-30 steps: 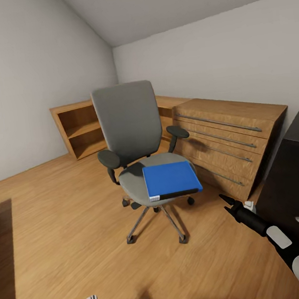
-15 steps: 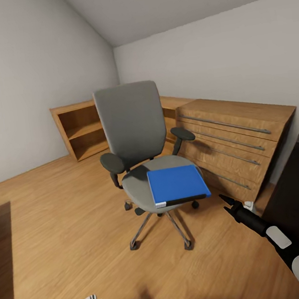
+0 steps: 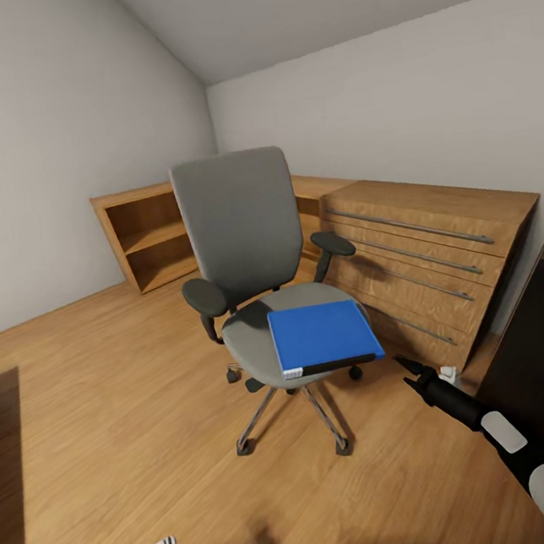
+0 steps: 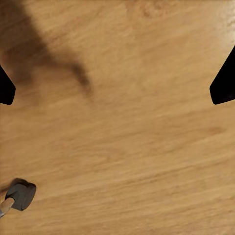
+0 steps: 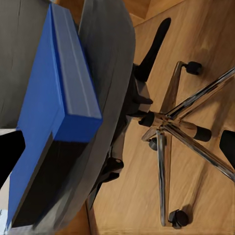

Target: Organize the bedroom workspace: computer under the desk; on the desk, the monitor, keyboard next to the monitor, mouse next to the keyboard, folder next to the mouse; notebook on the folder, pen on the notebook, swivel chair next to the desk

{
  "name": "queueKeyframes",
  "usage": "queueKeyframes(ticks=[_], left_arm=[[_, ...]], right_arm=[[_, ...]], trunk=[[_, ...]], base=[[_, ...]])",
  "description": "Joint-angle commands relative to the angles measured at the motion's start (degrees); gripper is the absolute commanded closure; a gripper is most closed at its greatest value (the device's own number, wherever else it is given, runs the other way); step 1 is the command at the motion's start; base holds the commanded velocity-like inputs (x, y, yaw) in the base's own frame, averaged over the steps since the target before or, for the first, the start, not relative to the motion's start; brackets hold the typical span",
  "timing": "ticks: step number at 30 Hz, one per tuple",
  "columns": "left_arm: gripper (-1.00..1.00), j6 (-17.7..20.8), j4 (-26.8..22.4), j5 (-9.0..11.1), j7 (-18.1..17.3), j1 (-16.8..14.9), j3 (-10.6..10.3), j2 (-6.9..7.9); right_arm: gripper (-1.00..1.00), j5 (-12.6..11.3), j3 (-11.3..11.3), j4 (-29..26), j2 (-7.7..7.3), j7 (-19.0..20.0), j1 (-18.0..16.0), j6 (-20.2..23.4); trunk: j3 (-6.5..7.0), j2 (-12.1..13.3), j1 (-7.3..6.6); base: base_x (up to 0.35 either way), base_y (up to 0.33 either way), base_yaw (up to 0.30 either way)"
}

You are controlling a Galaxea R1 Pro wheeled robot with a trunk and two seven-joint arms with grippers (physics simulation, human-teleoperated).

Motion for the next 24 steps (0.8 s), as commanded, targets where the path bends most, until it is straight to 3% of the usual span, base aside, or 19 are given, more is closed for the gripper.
queueKeyframes(ticks=[1,16,24], left_arm=[[-1.0,0.1,0.0,0.5,-0.5,0.0,0.3,-0.07],[-1.0,0.0,0.3,0.5,-0.6,0.0,0.3,-0.13],[-1.0,0.0,0.3,0.5,-0.6,0.0,0.3,-0.13]], right_arm=[[-1.0,-0.4,0.2,0.0,0.01,0.1,0.0,0.5],[-1.0,-0.4,3.0,-0.4,0.02,1.9,0.0,0.5],[-1.0,-0.4,3.4,-0.5,-0.06,2.6,0.0,0.5]], trunk=[[-0.05,0.0,-0.01],[-0.05,0.0,-0.01],[0.13,0.4,-0.23]], base=[[0.0,0.0,0.0],[0.0,0.0,0.0],[0.0,0.0,0.0]])
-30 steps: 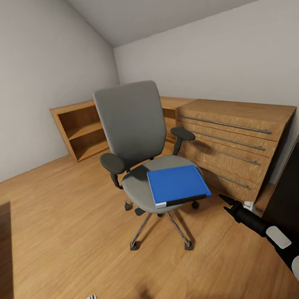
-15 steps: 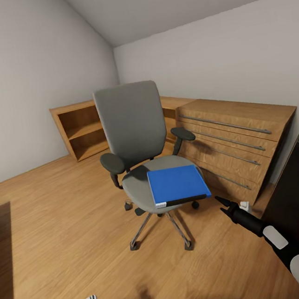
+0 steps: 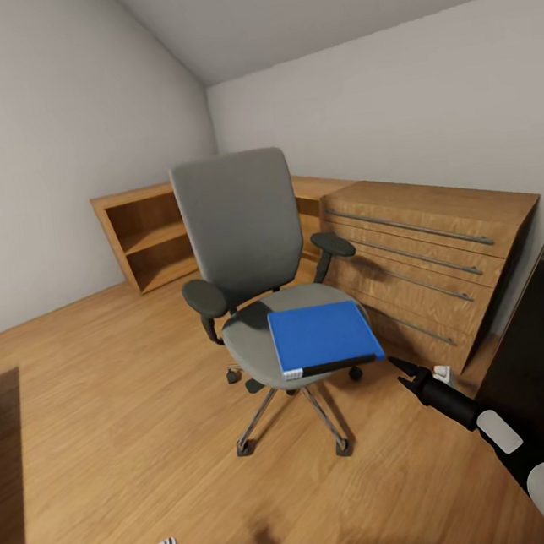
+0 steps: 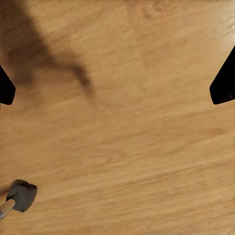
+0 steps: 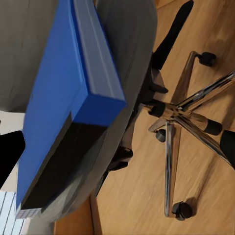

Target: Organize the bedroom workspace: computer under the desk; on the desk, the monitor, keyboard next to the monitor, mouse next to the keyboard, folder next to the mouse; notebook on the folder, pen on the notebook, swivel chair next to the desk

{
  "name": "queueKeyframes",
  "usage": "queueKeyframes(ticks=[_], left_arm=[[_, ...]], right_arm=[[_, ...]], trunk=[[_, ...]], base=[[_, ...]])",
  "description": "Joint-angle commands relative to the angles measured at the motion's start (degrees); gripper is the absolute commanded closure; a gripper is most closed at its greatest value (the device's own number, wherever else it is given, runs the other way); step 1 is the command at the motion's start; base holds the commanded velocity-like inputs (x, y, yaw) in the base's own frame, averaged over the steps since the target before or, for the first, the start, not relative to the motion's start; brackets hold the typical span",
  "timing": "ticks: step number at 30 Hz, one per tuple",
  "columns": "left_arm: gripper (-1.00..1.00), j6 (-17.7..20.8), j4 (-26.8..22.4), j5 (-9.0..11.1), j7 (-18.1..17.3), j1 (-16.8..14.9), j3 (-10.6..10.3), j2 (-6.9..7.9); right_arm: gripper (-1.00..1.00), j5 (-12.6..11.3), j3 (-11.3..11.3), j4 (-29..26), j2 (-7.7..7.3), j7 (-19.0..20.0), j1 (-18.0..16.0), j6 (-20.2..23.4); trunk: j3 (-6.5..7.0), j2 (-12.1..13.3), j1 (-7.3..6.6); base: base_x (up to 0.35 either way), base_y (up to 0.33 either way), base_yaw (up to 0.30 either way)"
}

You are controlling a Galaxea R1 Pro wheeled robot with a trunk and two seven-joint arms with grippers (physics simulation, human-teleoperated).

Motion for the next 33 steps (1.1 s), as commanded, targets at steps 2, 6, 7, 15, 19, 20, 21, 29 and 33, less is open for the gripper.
queueKeyframes(ticks=[2,6,7,15,19,20,21,29,33], left_arm=[[-1.0,0.1,0.0,0.5,-0.5,0.0,0.3,-0.04],[-1.0,0.1,0.0,0.5,-0.5,0.0,0.2,-0.03],[-1.0,0.1,0.0,0.5,-0.5,0.0,0.2,-0.02],[-1.0,0.1,0.0,0.5,-0.5,0.0,0.3,-0.01],[-1.0,0.1,0.0,0.5,-0.5,0.0,0.3,-0.01],[-1.0,0.1,0.0,0.5,-0.5,0.0,0.3,-0.04],[-1.0,0.1,0.0,0.5,-0.5,0.0,0.3,-0.05],[-1.0,0.1,0.0,0.5,-0.5,0.0,0.3,-0.07],[-1.0,0.1,0.0,0.5,-0.5,0.0,0.3,-0.07]], right_arm=[[-1.0,-0.3,-0.1,0.0,0.0,0.1,0.0,0.5],[-1.0,-0.3,-0.1,0.0,0.0,0.2,0.0,0.5],[-1.0,-0.3,-0.1,0.0,0.0,0.1,0.0,0.5],[-1.0,-0.3,-0.1,0.0,0.0,0.2,0.0,0.5],[-1.0,-0.3,-0.1,0.0,0.0,0.2,0.0,0.5],[-1.0,-0.3,-0.1,0.0,0.0,0.2,0.0,0.5],[-1.0,-0.3,-0.1,0.0,0.0,0.2,0.0,0.5],[-1.0,-0.3,-0.1,0.0,-0.05,0.2,0.0,0.5],[-1.0,-0.4,-0.1,0.0,-0.08,0.2,0.0,0.5]], trunk=[[0.31,0.8,-0.46],[0.85,2.0,-1.12],[0.85,2.0,-1.12],[0.85,2.0,-1.12],[0.85,2.0,-1.12],[0.85,2.0,-1.12],[0.85,2.0,-1.12],[0.85,2.0,-1.12],[0.85,2.0,-1.12]], base=[[0.0,0.0,0.0],[0.0,0.0,0.0],[0.0,0.0,0.0],[0.0,0.0,0.0],[0.044,0.0,0.0],[0.188,0.0,0.0],[0.211,0.0,0.0],[0.069,0.0,0.0],[0.007,0.0,0.0]])
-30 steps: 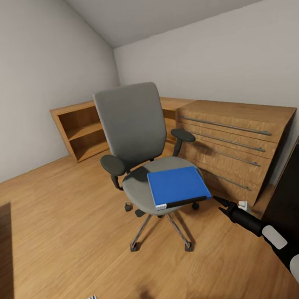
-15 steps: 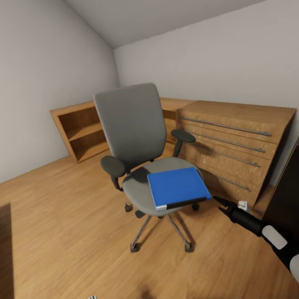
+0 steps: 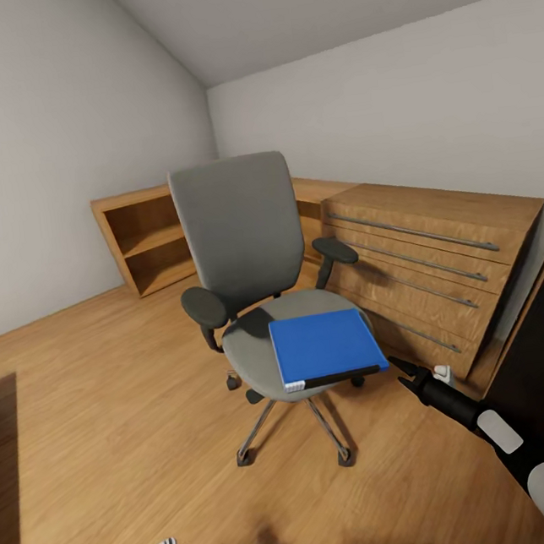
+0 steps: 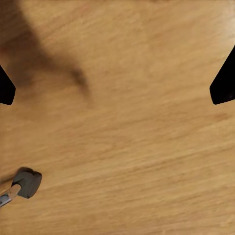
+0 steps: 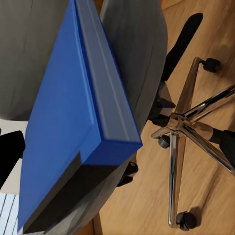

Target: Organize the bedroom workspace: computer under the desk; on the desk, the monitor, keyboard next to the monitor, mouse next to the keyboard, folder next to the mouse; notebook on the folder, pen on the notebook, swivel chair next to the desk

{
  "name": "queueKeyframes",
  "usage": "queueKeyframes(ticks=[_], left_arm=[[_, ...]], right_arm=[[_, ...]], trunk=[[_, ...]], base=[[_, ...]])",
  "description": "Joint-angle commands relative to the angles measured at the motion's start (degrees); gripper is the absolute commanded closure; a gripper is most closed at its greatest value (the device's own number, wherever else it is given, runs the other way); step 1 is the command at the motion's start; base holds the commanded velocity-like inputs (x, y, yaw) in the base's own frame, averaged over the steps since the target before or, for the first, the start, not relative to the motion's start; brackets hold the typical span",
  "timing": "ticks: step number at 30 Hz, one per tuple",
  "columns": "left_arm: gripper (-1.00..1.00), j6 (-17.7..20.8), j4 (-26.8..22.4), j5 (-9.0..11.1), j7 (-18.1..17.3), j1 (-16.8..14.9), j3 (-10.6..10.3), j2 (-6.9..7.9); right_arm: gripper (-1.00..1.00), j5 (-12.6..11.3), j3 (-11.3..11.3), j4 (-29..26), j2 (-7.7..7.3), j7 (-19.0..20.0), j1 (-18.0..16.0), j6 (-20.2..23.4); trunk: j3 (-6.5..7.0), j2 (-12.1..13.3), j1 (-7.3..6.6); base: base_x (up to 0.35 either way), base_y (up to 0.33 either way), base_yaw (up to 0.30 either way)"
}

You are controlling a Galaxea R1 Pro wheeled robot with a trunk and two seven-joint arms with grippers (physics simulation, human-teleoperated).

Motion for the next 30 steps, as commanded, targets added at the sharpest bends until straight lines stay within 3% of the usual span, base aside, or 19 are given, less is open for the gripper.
queueKeyframes(ticks=[1,30], left_arm=[[-1.0,0.1,0.0,0.5,-0.5,0.0,0.3,-0.05],[-1.0,0.1,0.0,0.5,-0.5,0.0,0.3,-0.09]], right_arm=[[-1.0,-0.4,-0.1,0.0,0.0,0.1,0.0,0.5],[-1.0,-0.3,0.0,0.1,0.08,0.0,0.0,0.5]], trunk=[[-0.05,0.0,-0.01],[-0.05,0.0,-0.01]], base=[[0.003,0.0,0.0],[0.018,0.0,0.0]])
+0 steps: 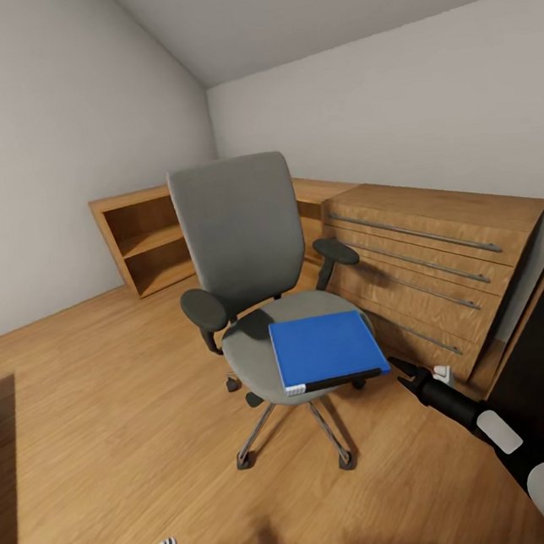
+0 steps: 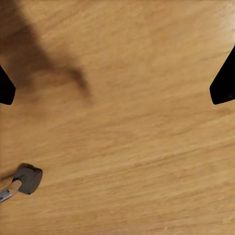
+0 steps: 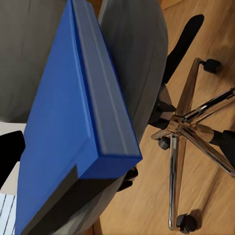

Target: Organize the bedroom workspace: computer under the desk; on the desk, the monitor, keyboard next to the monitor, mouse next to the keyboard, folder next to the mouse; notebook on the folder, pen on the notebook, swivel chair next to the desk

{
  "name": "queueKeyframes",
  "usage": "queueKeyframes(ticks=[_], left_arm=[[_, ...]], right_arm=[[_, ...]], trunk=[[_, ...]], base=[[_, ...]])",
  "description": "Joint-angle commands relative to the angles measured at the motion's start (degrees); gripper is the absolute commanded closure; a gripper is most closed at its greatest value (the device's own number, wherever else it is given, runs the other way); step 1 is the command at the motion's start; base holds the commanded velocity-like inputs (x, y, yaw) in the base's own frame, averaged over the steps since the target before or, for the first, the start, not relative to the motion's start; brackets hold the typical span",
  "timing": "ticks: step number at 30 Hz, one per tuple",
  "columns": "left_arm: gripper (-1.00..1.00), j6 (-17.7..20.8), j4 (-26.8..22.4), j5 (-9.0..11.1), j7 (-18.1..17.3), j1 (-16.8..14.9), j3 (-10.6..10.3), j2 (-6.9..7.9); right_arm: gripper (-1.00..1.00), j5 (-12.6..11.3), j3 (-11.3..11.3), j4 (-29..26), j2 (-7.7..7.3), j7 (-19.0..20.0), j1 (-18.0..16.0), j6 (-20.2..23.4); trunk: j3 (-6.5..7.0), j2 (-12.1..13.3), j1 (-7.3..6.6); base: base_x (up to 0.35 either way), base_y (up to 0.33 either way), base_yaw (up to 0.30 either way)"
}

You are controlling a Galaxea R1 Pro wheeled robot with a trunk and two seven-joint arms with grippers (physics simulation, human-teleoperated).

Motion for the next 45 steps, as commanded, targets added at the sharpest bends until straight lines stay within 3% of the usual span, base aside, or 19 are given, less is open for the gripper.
queueKeyframes(ticks=[1,39,45], left_arm=[[-1.0,0.1,0.0,0.5,-0.5,0.0,0.3,-0.05],[-1.0,0.0,0.0,0.6,-0.3,0.0,0.3,-0.04],[-1.0,-2.1,0.0,0.5,-0.5,0.0,0.3,0.01]], right_arm=[[-1.0,-0.3,-0.1,0.1,0.0,0.1,0.0,0.5],[-1.0,-0.3,0.2,0.1,0.09,0.1,0.0,0.5],[-1.0,-0.3,0.2,0.2,0.09,0.1,0.0,0.5]], trunk=[[-0.05,0.0,-0.01],[-0.05,0.0,-0.01],[-0.05,0.0,-0.01]], base=[[0.0,0.0,0.0],[0.0,0.018,0.0],[0.081,0.055,0.0]])
